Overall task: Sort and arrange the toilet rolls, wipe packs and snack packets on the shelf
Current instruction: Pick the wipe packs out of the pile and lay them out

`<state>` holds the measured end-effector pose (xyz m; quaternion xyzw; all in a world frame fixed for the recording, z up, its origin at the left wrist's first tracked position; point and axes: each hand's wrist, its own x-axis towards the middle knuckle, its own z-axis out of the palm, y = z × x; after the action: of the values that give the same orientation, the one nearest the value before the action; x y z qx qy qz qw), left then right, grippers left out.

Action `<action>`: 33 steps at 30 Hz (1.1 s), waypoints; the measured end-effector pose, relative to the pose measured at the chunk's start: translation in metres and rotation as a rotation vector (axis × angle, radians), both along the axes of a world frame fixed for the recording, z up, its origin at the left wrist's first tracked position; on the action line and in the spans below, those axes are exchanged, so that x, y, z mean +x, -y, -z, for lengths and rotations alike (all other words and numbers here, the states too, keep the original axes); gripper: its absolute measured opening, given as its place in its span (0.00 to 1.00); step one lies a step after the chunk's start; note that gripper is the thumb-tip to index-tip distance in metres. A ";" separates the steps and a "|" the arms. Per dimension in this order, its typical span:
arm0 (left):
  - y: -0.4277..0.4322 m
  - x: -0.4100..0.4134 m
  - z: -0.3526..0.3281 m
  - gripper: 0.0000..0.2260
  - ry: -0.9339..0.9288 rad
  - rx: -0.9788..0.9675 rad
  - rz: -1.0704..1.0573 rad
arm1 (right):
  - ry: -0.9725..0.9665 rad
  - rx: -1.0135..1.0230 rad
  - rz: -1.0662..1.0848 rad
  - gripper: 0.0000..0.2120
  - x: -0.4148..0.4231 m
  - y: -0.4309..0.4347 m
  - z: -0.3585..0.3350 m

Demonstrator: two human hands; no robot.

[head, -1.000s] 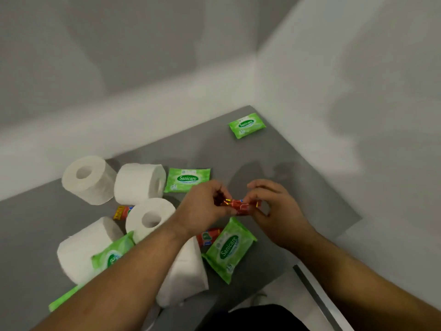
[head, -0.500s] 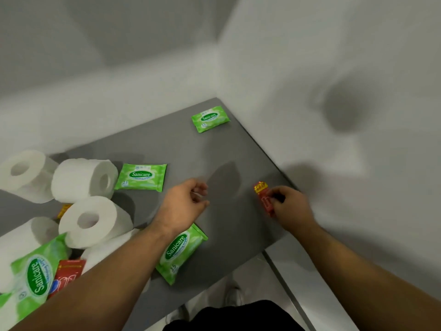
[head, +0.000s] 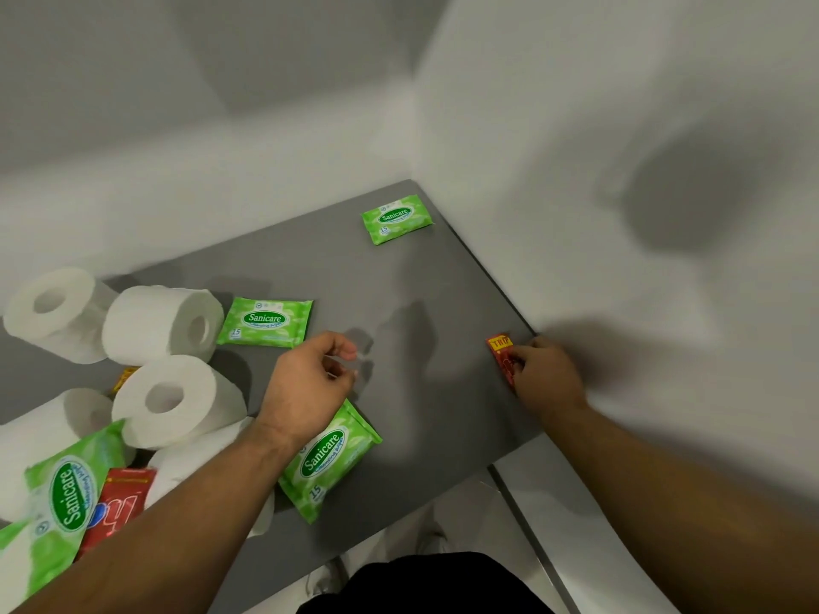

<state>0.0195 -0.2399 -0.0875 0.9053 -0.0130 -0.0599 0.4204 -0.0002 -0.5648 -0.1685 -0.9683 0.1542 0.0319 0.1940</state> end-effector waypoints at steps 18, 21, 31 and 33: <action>-0.072 -0.010 -0.009 0.07 0.102 0.174 0.047 | 0.022 0.215 -0.151 0.12 -0.020 -0.124 -0.015; -0.094 -0.012 -0.013 0.07 0.115 0.160 0.050 | -0.093 0.211 -0.199 0.24 -0.024 -0.168 -0.014; -0.162 -0.014 -0.029 0.07 0.127 0.154 0.091 | -0.324 0.161 -0.137 0.35 -0.028 -0.235 -0.016; -0.172 -0.011 -0.031 0.06 0.109 0.157 0.110 | -0.316 0.183 -0.099 0.30 -0.027 -0.240 -0.018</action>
<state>0.0084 -0.0683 -0.0561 0.9353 -0.0807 -0.0342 0.3427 -0.0277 -0.3244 -0.1503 -0.9360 0.1313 0.2068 0.2527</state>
